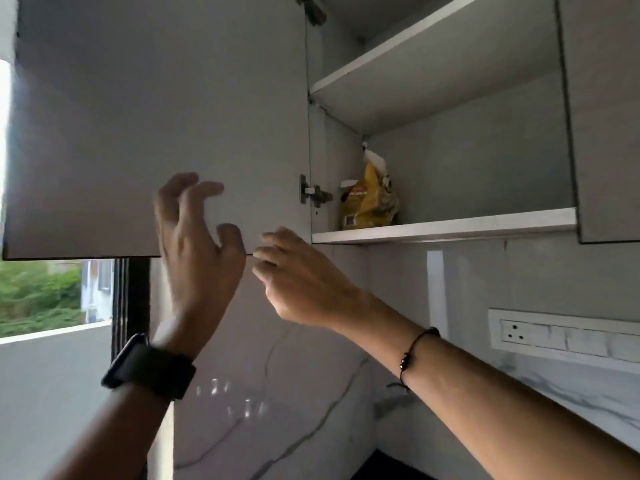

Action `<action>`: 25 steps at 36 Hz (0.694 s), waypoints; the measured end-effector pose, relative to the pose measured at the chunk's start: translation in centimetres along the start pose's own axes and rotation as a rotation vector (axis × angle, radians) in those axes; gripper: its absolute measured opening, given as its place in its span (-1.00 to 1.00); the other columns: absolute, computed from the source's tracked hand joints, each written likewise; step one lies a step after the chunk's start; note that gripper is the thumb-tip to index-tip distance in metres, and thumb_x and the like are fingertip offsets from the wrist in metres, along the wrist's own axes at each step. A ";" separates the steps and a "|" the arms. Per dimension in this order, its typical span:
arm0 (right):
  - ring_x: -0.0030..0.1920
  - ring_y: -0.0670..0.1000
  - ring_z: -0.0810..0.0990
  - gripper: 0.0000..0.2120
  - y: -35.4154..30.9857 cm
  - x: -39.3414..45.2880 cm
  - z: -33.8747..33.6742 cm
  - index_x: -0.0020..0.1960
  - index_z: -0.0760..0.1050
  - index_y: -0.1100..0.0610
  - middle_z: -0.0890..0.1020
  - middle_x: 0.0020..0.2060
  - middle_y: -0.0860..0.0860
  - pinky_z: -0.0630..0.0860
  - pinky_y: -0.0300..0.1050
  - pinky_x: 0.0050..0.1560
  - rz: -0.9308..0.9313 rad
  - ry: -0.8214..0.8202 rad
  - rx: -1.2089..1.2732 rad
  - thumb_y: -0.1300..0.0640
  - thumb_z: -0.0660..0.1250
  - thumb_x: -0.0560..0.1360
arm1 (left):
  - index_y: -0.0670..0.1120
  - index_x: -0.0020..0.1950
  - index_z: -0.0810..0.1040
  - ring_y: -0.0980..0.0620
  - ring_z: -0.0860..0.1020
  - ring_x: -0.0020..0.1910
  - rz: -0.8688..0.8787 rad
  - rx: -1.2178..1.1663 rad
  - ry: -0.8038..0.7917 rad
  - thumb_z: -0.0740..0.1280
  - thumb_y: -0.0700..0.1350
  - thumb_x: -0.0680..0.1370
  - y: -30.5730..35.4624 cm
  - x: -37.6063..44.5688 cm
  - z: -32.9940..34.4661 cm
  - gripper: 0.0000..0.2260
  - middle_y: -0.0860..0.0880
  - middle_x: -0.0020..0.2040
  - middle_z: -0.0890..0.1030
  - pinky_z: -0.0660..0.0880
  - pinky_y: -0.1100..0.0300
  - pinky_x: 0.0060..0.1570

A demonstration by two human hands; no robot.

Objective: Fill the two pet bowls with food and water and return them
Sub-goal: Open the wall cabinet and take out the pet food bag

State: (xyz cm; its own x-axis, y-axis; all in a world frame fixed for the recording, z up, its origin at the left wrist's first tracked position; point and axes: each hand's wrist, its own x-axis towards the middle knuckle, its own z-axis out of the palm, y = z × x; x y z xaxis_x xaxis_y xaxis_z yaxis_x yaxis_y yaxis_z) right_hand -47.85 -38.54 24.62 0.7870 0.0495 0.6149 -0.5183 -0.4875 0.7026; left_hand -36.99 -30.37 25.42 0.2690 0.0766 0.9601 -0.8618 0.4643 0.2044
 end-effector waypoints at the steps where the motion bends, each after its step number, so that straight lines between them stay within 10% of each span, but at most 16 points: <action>1: -0.03 0.15 0.55 -0.84 1.4 -1.3 -0.6 -0.21 0.61 0.26 0.64 -0.25 0.10 0.36 0.07 0.19 0.040 -0.004 -0.049 0.30 0.25 0.41 | -0.27 0.12 0.49 -0.14 0.39 0.23 -0.013 -0.046 -0.033 0.17 -0.35 0.31 0.6 -0.4 1.0 -0.61 -0.26 0.21 0.41 0.21 0.51 0.12; 7: 0.04 0.25 0.58 -0.85 9.1 -9.0 -6.9 -0.25 0.63 0.26 0.67 -0.20 0.18 0.34 0.18 0.30 0.257 -0.088 -0.409 0.28 0.42 0.18 | -0.11 0.19 0.48 0.19 0.35 0.05 -0.192 -0.356 -0.256 0.22 -0.34 0.48 5.9 -2.6 7.5 -0.68 0.10 0.12 0.37 0.29 0.46 -0.04; 14: -0.09 0.23 0.57 -0.89 13.4 -16.1 -13.0 -0.30 0.62 0.24 0.60 -0.39 0.14 0.33 0.23 0.33 0.260 -0.473 -0.726 0.28 0.41 0.17 | -0.06 -0.10 0.47 0.14 0.43 -0.24 -0.307 -0.842 -0.552 0.23 -0.24 0.52 13.8 -3.8 15.1 -0.91 0.13 -0.26 0.47 0.35 0.42 -0.26; 17: -0.10 0.23 0.59 -0.91 14.1 -18.3 -14.4 -0.32 0.62 0.22 0.62 -0.39 0.13 0.37 0.21 0.30 0.213 -0.579 -0.783 0.24 0.41 0.18 | -0.12 0.04 0.55 0.11 0.52 -0.09 -0.396 -1.000 -0.669 0.22 -0.19 0.54 17.7 -4.1 17.2 -0.85 0.06 -0.11 0.57 0.44 0.23 -0.03; 25: 0.39 0.29 0.24 -0.70 14.3 -21.1 -16.2 0.14 0.55 0.13 0.52 0.20 0.18 0.04 0.21 0.46 0.190 -0.844 -0.856 0.16 0.20 0.45 | -0.09 -0.32 0.35 0.04 0.36 -0.36 -0.497 -1.190 -0.860 0.15 -0.22 0.55 25.0 -3.2 20.5 -0.77 -0.01 -0.39 0.37 0.36 0.27 -0.33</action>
State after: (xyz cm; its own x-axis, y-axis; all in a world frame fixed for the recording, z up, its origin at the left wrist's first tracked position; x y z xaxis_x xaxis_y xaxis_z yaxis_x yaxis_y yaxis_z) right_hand -77.27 -32.41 27.47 0.4795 -0.6984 0.5313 -0.4510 0.3233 0.8319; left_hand -68.20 -37.13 31.35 -0.2645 -0.6114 0.7458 0.1763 0.7296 0.6607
